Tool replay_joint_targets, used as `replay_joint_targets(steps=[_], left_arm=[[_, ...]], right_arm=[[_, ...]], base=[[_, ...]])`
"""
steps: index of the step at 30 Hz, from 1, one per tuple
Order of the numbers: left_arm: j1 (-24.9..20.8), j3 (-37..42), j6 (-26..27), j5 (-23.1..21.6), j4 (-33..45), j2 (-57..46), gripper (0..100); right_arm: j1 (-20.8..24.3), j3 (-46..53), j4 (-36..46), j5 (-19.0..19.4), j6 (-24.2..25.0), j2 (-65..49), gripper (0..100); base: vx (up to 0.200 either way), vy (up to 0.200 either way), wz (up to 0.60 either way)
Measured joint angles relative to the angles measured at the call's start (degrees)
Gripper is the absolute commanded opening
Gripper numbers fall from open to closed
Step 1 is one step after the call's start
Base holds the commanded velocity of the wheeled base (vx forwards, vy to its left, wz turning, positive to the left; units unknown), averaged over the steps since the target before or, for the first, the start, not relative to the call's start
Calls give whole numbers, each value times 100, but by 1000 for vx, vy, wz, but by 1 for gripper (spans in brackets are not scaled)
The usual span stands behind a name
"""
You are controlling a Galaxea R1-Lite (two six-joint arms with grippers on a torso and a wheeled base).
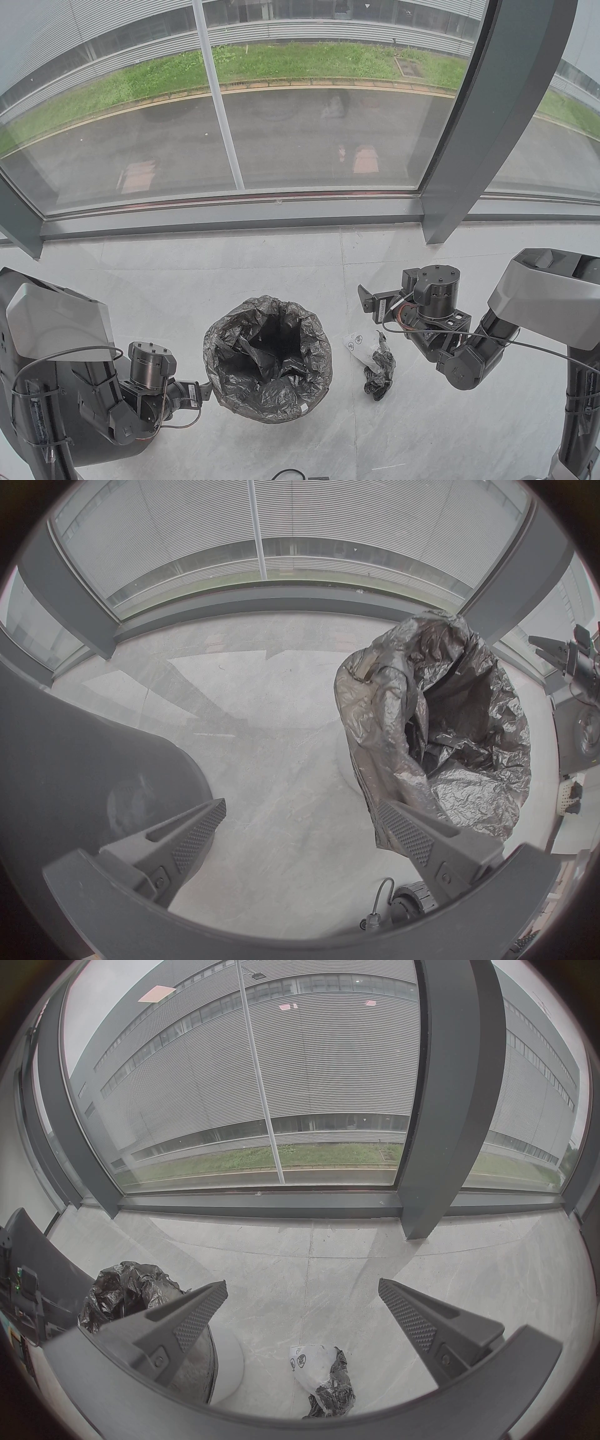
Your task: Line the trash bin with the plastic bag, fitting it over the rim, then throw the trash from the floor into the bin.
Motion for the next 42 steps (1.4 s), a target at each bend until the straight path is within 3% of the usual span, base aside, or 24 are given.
replay_joint_targets(steps=[16,25,33,42], left_arm=[[-16,-678,24,-16,37,712,100],[-9,-628,-11,-65,-71,722,100],[-5,-385,-22,-418,-84,-278,100],[-96,-455,-15,-816,378,-2191,100]], right_arm=[[-5,-38,-4,2,-2,135,100],[-16,-35,-126,16,-18,227,100],[-118,-49,158,22,-185,180,100],[-171,-438,1502,-20,-568,-110,100]], base=[[0,0,0],[0,0,0],[0,0,0],[0,0,0]])
